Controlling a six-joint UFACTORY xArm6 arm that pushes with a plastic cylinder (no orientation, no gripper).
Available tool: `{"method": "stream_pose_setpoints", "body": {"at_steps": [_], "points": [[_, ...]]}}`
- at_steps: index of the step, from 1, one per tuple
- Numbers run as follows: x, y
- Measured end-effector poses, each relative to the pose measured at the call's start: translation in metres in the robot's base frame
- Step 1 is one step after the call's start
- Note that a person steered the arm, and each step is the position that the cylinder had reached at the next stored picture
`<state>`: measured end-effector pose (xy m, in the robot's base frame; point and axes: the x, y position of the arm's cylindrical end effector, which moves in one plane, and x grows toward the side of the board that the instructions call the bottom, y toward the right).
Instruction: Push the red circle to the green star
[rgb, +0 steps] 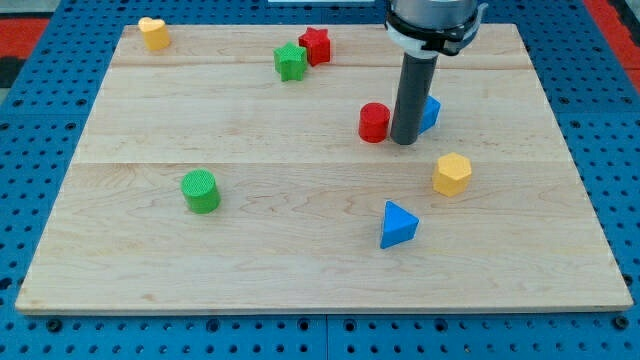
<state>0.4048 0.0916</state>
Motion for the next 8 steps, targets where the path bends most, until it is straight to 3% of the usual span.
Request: {"method": "stream_pose_setpoints", "body": {"at_steps": [6, 8], "points": [[-0.100, -0.079], [-0.096, -0.075]]}}
